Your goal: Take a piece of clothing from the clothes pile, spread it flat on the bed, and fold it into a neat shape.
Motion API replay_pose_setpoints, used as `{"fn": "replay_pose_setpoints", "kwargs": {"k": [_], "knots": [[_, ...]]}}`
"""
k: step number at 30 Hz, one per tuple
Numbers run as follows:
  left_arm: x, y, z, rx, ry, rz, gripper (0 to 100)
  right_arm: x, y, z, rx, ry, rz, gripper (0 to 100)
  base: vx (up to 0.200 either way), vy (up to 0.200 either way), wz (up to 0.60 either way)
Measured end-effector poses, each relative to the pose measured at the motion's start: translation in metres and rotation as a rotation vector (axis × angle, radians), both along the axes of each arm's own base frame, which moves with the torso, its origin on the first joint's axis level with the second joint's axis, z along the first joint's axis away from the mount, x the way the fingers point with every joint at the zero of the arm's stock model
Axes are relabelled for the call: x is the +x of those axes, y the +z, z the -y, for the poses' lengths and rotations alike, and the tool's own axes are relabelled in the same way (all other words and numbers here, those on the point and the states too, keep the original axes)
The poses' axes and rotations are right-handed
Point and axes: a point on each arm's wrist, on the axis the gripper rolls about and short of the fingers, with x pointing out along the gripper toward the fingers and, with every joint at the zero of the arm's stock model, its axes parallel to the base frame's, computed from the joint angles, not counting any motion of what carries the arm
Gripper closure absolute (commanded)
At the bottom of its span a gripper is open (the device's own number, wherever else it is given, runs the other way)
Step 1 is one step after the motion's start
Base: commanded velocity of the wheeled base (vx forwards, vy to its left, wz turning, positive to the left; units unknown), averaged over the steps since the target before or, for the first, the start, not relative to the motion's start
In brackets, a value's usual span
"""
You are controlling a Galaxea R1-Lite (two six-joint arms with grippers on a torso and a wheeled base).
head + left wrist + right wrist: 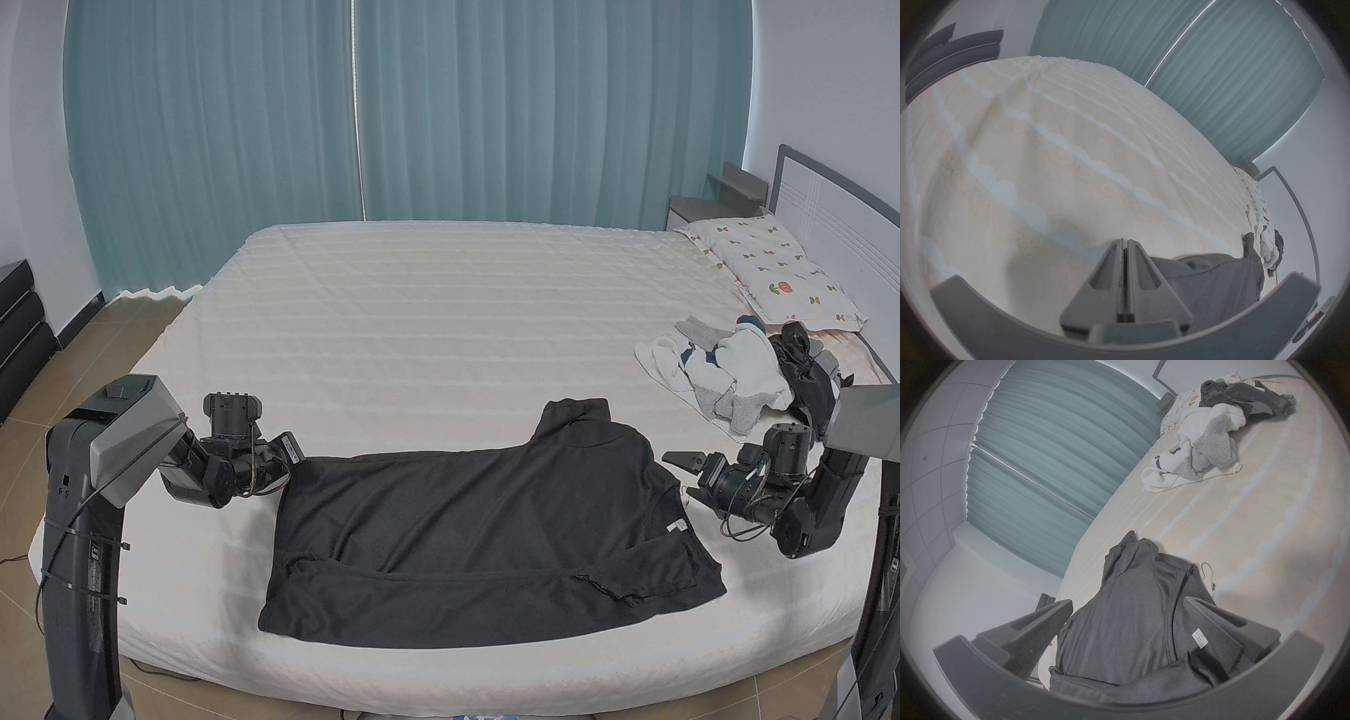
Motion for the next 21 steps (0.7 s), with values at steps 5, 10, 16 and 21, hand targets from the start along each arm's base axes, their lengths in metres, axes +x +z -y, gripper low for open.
{"fn": "replay_pose_setpoints", "kwargs": {"k": [5, 10, 16, 21], "knots": [[-0.003, 0.001, 0.001, -0.015, 0.019, 0.034, 100, 0.032, 0.013, -0.005, -0.109, 0.004, 0.013, 0, 0.0, 0.0, 0.0], [-0.007, 0.003, 0.001, -0.036, 0.036, 0.045, 100, 0.068, 0.024, -0.017, -0.241, 0.002, 0.073, 0, 0.0, 0.0, 0.0], [-0.009, 0.004, 0.002, -0.056, 0.049, 0.045, 100, 0.107, 0.022, -0.031, -0.355, 0.028, 0.09, 0, 0.0, 0.0, 0.0], [-0.011, 0.004, 0.001, -0.065, 0.055, 0.041, 100, 0.135, 0.016, -0.038, -0.403, 0.028, 0.07, 0, 0.0, 0.0, 0.0]]}}
